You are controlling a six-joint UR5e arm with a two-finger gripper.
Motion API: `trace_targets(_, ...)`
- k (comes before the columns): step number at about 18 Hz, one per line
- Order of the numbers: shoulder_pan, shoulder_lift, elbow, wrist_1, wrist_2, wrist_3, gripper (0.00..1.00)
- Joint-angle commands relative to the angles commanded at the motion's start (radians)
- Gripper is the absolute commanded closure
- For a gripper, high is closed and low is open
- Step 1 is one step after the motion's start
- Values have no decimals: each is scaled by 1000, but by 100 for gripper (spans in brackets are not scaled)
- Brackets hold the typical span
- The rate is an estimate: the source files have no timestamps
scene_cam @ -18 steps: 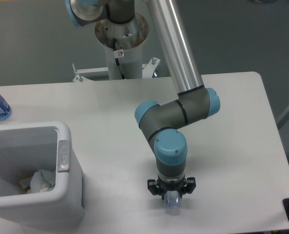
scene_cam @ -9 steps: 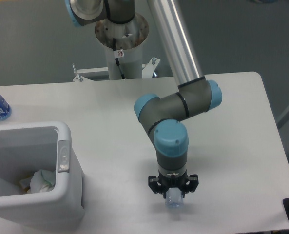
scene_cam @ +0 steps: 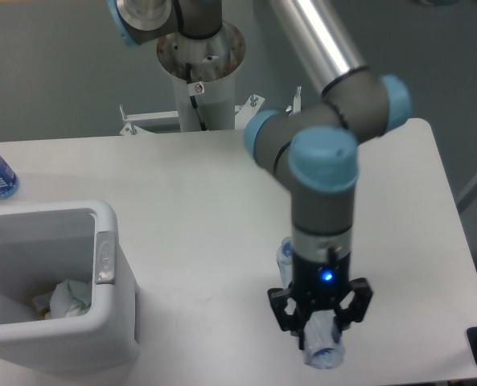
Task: Place the trash in the trash can
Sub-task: 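Lift the bottle and carry it over the trash bin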
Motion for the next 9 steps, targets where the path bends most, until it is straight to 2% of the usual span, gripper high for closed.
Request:
trace_targets(2,2,20,19,20,-28,-58,45)
trace_targets(6,-6,71,14,22,-32,-115,45)
trace_targets(9,-27,103,16,22,-87,-173,45)
